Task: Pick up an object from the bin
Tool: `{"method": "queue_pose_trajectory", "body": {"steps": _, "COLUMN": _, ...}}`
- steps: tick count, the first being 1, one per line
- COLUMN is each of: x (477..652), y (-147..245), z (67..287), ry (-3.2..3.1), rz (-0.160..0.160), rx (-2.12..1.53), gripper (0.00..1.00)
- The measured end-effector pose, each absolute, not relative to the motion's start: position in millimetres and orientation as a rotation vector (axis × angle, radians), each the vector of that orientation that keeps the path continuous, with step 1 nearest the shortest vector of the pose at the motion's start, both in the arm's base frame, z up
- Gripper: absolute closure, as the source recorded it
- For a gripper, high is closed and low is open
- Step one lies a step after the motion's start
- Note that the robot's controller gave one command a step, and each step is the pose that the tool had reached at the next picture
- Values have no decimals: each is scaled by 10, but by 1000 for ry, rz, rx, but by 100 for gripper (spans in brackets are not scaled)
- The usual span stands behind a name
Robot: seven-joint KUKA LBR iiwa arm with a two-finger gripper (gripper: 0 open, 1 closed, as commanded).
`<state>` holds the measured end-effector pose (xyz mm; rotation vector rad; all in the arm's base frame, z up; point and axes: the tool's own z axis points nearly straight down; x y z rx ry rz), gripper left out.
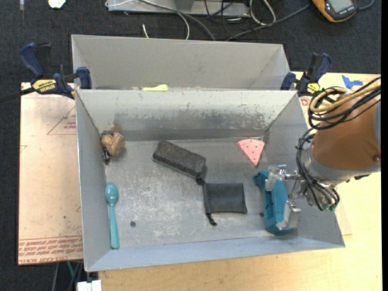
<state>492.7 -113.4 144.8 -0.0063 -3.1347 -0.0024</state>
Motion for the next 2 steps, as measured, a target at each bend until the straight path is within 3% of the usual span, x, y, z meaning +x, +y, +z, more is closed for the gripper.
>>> {"method": "queue_pose_trajectory", "body": {"steps": 1, "x": 4945, "y": -1129, "z": 1492, "ry": -3142, "rz": 0, "rx": 0, "gripper": 0}}
{"method": "queue_pose_trajectory", "body": {"steps": 2, "x": 5199, "y": -857, "z": 1329, "ry": -3129, "rz": 2, "rx": -311, "gripper": 0}}
